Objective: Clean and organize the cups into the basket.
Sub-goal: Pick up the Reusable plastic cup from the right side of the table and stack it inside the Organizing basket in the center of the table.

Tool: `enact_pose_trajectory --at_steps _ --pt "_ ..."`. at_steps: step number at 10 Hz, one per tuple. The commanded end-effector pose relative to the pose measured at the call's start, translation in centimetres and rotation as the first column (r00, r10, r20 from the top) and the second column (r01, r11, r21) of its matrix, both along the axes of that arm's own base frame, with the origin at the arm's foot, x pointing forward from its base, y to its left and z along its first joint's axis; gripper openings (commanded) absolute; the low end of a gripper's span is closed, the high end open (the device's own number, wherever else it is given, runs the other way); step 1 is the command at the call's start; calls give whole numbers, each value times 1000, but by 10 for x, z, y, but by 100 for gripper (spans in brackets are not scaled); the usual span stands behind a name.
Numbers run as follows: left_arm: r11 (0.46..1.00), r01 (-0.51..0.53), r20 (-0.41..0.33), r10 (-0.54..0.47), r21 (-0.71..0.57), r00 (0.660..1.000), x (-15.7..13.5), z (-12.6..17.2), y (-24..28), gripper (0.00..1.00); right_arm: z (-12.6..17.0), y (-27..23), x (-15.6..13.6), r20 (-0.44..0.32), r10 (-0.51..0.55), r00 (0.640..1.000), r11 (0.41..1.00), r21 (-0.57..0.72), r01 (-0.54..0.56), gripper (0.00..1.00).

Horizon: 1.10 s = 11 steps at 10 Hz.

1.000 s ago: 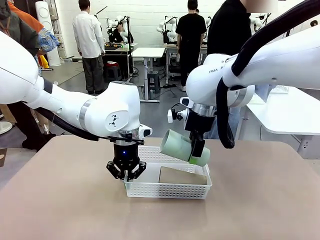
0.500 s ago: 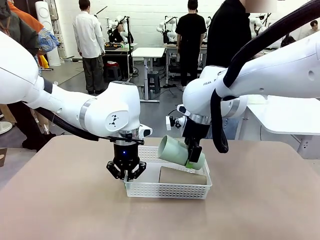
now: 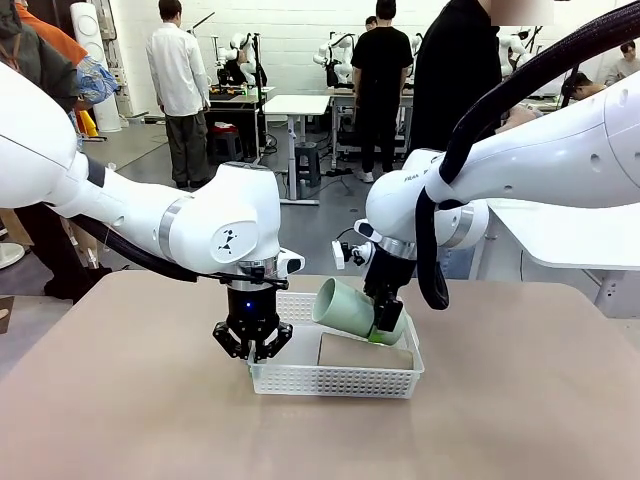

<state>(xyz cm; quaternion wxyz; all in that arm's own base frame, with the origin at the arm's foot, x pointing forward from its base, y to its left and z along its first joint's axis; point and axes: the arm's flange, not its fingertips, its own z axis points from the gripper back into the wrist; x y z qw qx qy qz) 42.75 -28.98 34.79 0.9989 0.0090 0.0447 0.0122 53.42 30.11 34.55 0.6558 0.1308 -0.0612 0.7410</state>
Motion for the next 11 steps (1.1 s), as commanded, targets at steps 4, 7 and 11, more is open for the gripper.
enact_pose_trajectory --at_steps 4,7,11 --pt "1000 1 1 -1 4 1000 -2 -1 1 0 0 -7 6 -38 9 999 997 76 -6 100" --pt "1000 1 1 -1 4 1000 -2 -1 1 0 -2 -6 7 -45 6 999 996 95 -2 100" --pt "1000 1 1 -1 4 1000 -2 -1 1 0 21 -33 -45 -15 76 997 974 217 -71 100"
